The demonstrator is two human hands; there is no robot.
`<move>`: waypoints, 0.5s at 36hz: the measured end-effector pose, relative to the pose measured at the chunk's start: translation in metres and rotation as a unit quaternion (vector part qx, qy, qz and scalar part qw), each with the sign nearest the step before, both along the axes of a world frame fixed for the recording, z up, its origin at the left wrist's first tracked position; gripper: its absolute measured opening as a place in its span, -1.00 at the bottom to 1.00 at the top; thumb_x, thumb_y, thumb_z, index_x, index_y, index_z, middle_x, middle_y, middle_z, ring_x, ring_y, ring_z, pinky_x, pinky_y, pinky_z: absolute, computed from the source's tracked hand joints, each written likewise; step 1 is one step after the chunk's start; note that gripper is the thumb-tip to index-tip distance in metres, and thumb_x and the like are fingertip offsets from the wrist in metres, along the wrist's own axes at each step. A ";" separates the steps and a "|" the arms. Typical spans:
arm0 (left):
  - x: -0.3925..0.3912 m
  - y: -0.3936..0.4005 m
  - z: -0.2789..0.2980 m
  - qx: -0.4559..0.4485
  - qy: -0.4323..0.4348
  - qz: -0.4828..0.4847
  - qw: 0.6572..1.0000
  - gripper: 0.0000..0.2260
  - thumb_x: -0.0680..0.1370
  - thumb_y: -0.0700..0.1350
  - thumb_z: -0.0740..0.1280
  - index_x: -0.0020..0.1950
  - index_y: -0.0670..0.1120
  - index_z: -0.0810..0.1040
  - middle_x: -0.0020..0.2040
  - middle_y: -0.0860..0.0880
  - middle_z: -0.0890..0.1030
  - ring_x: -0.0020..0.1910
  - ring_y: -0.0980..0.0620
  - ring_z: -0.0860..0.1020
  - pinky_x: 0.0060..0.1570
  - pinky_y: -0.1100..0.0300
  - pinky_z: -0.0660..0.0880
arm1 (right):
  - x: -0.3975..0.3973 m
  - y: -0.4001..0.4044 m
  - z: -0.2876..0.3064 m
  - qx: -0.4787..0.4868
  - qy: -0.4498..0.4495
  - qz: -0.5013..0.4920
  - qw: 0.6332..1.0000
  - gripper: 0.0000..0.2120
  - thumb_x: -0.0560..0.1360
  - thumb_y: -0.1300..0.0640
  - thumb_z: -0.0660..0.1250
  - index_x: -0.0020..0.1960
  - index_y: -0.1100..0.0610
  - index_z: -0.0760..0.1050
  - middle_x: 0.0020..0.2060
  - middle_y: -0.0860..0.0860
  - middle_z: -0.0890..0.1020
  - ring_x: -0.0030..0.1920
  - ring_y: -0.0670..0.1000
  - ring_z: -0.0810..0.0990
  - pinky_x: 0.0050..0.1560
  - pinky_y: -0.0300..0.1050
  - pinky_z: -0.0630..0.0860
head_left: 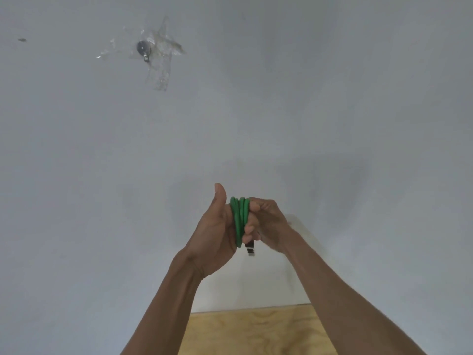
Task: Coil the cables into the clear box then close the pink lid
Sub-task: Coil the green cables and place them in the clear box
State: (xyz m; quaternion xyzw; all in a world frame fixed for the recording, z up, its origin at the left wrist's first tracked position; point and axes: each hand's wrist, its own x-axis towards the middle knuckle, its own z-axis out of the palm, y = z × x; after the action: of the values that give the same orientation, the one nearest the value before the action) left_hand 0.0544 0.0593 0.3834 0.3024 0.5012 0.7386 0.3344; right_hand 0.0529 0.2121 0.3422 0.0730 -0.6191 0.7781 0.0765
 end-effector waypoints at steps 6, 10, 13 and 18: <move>-0.013 0.008 0.020 0.059 -0.013 0.103 0.993 -0.30 0.59 0.35 -0.10 0.09 -0.23 0.50 -0.33 -0.09 0.41 -0.39 -0.01 0.37 -0.12 0.10 0.44 | 0.017 -0.035 -0.042 0.045 -0.039 -0.097 0.994 -0.59 0.68 0.15 0.19 -0.28 -0.01 0.61 -0.43 0.06 0.55 -0.49 -0.01 0.34 -0.47 -0.18 0.26; -0.034 0.002 0.024 0.024 0.038 0.185 0.982 -0.31 0.62 0.31 -0.16 0.17 -0.22 0.49 -0.33 -0.06 0.45 -0.38 0.02 0.42 -0.05 0.09 0.45 | 0.032 -0.045 -0.053 0.093 -0.037 -0.087 0.991 -0.70 0.67 0.05 0.21 -0.03 0.16 0.66 -0.44 -0.01 0.54 -0.50 -0.11 0.37 -0.43 -0.27 0.32; -0.048 -0.008 0.017 -0.033 0.094 0.234 0.967 -0.30 0.58 0.34 -0.13 0.18 -0.19 0.50 -0.31 -0.07 0.46 -0.33 0.02 0.42 0.02 0.02 0.40 | 0.041 -0.047 -0.046 0.204 0.023 -0.099 0.974 -0.82 0.64 0.05 0.28 -0.01 0.00 0.67 -0.42 -0.11 0.58 -0.45 -0.13 0.41 -0.33 -0.27 0.39; -0.059 -0.025 -0.001 -0.065 0.102 0.245 0.962 -0.28 0.50 0.38 -0.08 0.17 -0.19 0.51 -0.30 -0.08 0.46 -0.31 0.00 0.42 0.06 -0.01 0.39 | 0.051 -0.027 -0.014 0.326 0.073 -0.136 0.933 -0.80 0.54 0.09 0.42 0.15 -0.01 0.68 -0.18 -0.24 0.68 -0.15 -0.21 0.65 -0.09 -0.34 0.53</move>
State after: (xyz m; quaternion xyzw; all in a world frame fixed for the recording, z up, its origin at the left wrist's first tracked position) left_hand -0.0042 0.0344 0.3827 0.2218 0.6388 0.7286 0.1093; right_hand 0.1036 0.1852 0.3280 0.0655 -0.8354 0.5084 0.1984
